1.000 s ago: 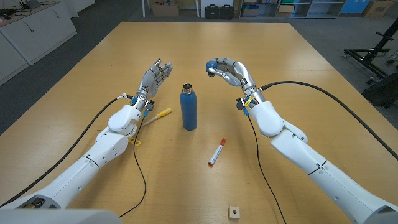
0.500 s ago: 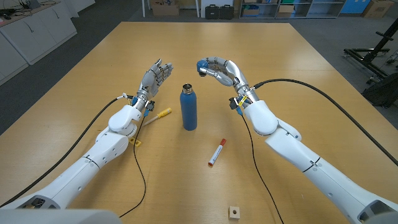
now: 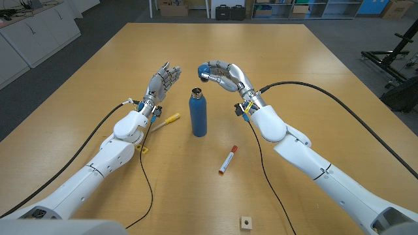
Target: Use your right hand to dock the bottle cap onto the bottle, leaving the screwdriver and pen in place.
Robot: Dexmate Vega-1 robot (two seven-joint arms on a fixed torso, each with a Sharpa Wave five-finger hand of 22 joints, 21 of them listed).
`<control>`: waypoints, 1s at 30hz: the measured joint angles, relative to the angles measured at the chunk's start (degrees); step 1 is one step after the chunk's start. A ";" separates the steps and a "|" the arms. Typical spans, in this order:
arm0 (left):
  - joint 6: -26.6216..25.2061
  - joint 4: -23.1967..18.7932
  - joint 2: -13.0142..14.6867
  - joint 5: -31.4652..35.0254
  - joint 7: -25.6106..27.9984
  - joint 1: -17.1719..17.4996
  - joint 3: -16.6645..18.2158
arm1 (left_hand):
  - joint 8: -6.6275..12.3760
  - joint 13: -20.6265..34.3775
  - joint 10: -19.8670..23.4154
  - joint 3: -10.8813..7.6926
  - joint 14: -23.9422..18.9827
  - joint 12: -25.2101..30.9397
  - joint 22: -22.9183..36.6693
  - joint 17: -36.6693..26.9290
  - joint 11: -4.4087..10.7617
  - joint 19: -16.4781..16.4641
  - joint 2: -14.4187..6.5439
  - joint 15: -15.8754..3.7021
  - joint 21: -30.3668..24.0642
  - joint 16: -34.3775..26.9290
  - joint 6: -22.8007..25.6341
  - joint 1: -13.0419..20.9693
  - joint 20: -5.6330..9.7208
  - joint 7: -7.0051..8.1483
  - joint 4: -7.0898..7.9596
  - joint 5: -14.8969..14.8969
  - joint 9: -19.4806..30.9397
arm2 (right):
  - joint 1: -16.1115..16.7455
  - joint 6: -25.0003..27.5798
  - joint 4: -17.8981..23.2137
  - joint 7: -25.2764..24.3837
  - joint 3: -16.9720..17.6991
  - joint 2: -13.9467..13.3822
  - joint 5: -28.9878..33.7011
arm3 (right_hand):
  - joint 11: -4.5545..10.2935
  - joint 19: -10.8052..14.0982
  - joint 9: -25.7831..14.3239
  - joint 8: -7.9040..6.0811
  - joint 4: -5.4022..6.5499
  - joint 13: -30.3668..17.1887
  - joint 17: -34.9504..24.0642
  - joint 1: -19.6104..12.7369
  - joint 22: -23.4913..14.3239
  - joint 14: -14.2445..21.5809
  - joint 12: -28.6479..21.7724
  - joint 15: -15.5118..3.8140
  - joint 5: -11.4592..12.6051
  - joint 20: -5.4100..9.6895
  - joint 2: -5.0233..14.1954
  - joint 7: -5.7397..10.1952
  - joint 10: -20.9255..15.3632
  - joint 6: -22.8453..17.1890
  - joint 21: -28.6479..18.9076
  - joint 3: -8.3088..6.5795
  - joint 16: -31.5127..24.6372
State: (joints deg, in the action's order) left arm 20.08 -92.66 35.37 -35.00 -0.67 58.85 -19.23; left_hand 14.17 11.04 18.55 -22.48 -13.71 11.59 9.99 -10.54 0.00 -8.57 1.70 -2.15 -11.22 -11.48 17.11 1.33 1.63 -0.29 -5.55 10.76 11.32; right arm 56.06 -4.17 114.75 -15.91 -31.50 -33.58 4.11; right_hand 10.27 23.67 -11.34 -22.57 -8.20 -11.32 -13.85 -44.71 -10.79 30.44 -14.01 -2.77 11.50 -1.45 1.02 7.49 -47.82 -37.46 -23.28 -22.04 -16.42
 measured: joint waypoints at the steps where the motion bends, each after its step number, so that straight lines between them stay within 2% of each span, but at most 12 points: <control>1: 0.00 -0.05 0.02 0.00 0.06 0.03 0.04 | 0.00 0.00 0.00 0.00 0.00 0.00 0.00 0.00 0.00 0.00 0.00 0.00 0.00 0.00 0.00 0.00 0.00 0.00 0.00 0.00 0.00 | -0.04 -0.18 -0.03 0.09 -0.14 0.04 0.10 | 0.00 0.00 0.00 0.00 0.00 0.00 0.00 0.00 0.00 0.00 0.00 0.00 0.00 0.00 0.00 0.00 0.00 0.00 0.00 0.00 0.00; 30: 0.05 0.41 0.03 -0.20 0.15 0.29 0.22 | -0.44 0.00 0.31 0.08 0.00 0.00 0.00 0.00 0.32 0.00 0.00 0.00 0.00 0.00 -0.01 0.00 0.00 -0.01 -0.41 0.00 0.00 | 0.75 -3.71 -2.12 0.15 -1.83 1.16 2.02 | 0.01 -0.62 0.03 -0.03 0.20 -0.30 -0.15 0.66 0.00 0.00 0.18 0.00 -0.10 -0.62 0.66 -0.32 -0.01 -0.31 0.44 0.14 0.00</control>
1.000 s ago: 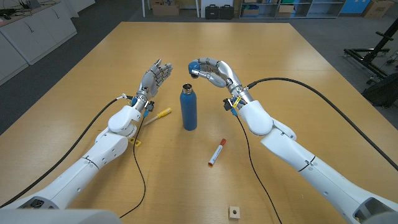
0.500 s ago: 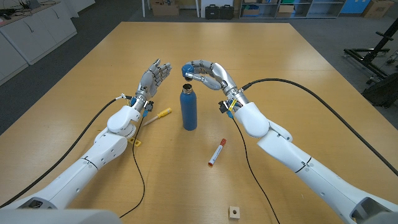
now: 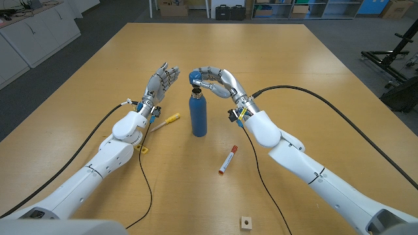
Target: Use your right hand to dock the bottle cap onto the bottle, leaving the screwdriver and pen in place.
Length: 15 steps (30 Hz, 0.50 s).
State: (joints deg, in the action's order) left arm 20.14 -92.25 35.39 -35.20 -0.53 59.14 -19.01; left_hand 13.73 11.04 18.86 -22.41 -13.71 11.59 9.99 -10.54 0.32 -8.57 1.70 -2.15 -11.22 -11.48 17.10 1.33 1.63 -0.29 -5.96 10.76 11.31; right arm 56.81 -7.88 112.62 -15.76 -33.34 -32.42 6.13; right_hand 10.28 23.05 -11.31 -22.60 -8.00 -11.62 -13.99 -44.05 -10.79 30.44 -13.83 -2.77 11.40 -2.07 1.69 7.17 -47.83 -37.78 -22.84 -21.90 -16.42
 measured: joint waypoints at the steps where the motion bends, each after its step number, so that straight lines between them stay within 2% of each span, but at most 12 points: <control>1: 0.00 0.07 -0.02 -0.01 -0.01 -0.05 -0.02 | 0.00 0.00 0.00 0.00 0.00 0.00 0.00 0.00 0.00 0.00 0.00 0.00 0.00 0.00 0.00 0.00 0.00 0.00 0.00 0.00 0.03 | 0.04 -0.03 -0.08 -0.02 0.00 0.01 0.04 | 0.00 0.00 0.00 0.01 0.00 0.00 0.00 0.00 0.00 0.00 0.00 0.00 0.00 0.00 0.00 0.00 0.00 0.00 0.00 0.00 0.00; 15: -0.24 0.65 -0.36 -0.01 -0.22 -0.55 -0.41 | 0.00 0.00 0.00 0.00 0.00 0.00 0.00 0.00 0.00 0.00 0.00 0.00 0.00 0.00 0.00 0.00 0.00 0.00 0.01 0.00 0.29 | 0.76 -0.13 -0.67 -0.38 0.38 -0.02 0.16 | -0.31 -0.40 -0.02 0.32 0.00 0.06 0.01 0.01 0.00 0.00 0.06 0.00 -0.23 -0.40 0.00 0.01 -0.31 0.01 0.00 0.00 0.00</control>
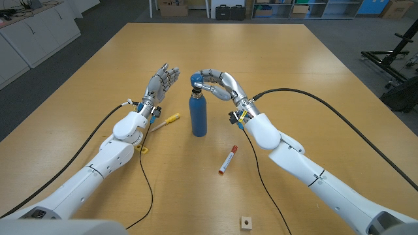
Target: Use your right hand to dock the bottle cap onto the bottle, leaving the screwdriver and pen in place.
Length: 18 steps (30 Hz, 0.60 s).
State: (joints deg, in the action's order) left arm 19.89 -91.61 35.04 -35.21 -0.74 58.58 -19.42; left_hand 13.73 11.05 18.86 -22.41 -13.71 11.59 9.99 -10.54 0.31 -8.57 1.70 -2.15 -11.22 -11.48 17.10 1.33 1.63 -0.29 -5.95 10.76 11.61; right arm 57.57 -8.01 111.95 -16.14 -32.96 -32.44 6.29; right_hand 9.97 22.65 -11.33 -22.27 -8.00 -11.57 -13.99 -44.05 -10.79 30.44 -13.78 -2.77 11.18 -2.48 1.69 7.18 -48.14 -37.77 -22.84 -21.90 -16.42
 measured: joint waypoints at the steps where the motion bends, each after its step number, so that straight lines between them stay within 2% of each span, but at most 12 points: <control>1: -0.03 0.06 -0.02 0.00 -0.02 -0.05 -0.04 | 0.00 0.00 0.00 0.00 0.00 0.00 0.00 0.00 0.00 0.00 0.00 0.00 0.00 0.00 0.00 0.00 0.00 0.00 0.00 0.00 0.00 | 0.05 -0.03 -0.03 -0.01 0.04 0.01 -0.01 | 0.00 0.00 0.00 0.00 0.00 0.01 0.00 0.00 0.00 0.00 0.11 0.00 -0.01 0.00 0.00 0.00 0.00 0.00 0.00 0.00 0.00; 18: -0.09 0.85 -0.32 -0.28 -0.38 -0.24 -0.17 | 0.00 0.00 0.00 0.00 0.00 0.00 0.00 0.00 0.00 0.00 0.00 0.00 0.00 0.00 0.00 0.00 0.00 0.00 0.01 0.00 -0.01 | 0.12 0.05 -0.24 -0.12 -0.17 0.38 0.35 | 0.01 0.00 -0.01 -0.07 0.23 -0.04 0.01 0.01 0.00 0.31 0.29 -0.31 0.13 0.00 0.01 0.01 0.00 0.02 0.00 0.23 0.00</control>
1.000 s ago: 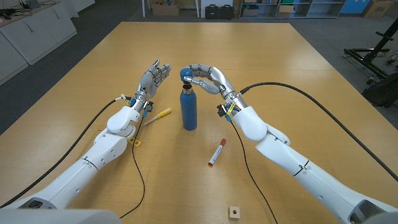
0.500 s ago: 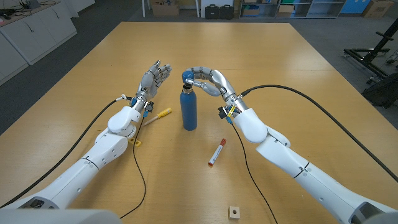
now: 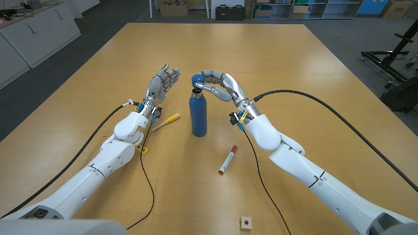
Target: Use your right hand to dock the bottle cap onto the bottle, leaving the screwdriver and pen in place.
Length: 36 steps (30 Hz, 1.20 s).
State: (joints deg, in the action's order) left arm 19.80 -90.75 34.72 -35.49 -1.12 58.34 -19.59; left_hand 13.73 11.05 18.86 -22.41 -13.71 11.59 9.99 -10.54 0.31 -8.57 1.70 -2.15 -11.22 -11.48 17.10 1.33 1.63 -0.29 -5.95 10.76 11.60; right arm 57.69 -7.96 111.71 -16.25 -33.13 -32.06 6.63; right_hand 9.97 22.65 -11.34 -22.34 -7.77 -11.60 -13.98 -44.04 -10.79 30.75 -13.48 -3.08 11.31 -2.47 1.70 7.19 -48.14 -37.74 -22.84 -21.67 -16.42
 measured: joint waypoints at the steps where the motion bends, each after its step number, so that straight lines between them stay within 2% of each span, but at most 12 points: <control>1: 0.01 0.02 0.00 -0.01 -0.03 0.00 0.00 | 0.00 0.00 0.00 0.00 0.00 0.00 0.00 0.00 0.00 0.00 0.00 0.00 0.00 0.00 0.00 0.00 0.00 0.00 0.00 0.00 0.00 | -0.07 0.02 -0.03 0.01 -0.06 0.04 0.05 | 0.00 0.00 0.00 0.00 0.00 0.00 0.00 0.00 0.00 0.00 0.02 0.00 0.00 0.00 0.00 0.00 0.00 0.00 0.00 0.00 0.00; 8: 0.11 0.11 0.02 -0.12 -0.10 0.00 0.00 | 0.00 0.00 0.00 0.00 0.00 0.00 0.00 0.00 0.00 0.00 -0.17 0.00 0.00 0.00 0.00 0.17 0.00 0.00 0.00 0.00 0.00 | -0.47 0.20 -0.25 0.10 -0.51 0.37 0.43 | 0.00 0.00 0.00 0.00 -0.01 -0.01 0.00 0.00 0.00 0.00 0.09 0.00 0.00 0.00 0.00 -0.04 0.00 -0.04 0.00 0.01 0.00; 9: 0.13 0.11 0.02 -0.12 -0.11 0.00 0.00 | 0.00 0.00 0.00 0.00 0.00 0.00 0.00 0.00 0.00 0.00 -0.22 0.00 0.00 0.00 0.00 0.22 0.00 0.00 0.00 0.00 0.00 | -0.50 0.20 -0.30 0.10 -0.56 0.38 0.43 | 0.51 0.00 0.00 -0.14 -0.01 -0.05 0.00 0.00 0.00 0.00 0.11 0.00 0.00 0.00 0.00 -0.26 -0.51 -0.26 0.00 0.01 0.00; 36: 0.36 0.54 0.12 -0.29 -0.83 -0.52 0.04 | 0.00 0.00 0.00 0.00 0.00 0.00 0.00 0.00 0.00 0.00 -0.22 0.00 0.00 0.27 0.00 0.22 0.00 0.00 0.01 0.00 -0.01 | 0.54 -0.50 -0.31 -0.68 -0.82 0.56 1.57 | 0.60 0.01 0.01 -0.22 -0.10 -0.05 -0.27 0.00 0.00 0.10 -0.14 0.11 -0.14 0.01 0.00 -0.34 -0.60 -0.33 0.41 0.10 0.00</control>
State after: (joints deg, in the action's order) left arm 20.16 -90.21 34.84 -35.78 -1.95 57.82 -19.55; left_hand 13.73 11.04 18.86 -22.41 -13.71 11.59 9.99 -10.54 0.31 -8.57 1.48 -2.15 -11.22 -11.21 17.10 1.55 1.63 -0.29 -5.94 10.76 11.58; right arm 58.23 -8.46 111.40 -16.93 -33.95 -31.50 8.20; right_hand 10.57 22.66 -11.32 -22.56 -7.87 -11.65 -14.26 -44.04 -10.79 30.85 -13.63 -2.97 11.16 -2.47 1.70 6.86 -48.74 -38.08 -22.43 -21.57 -16.42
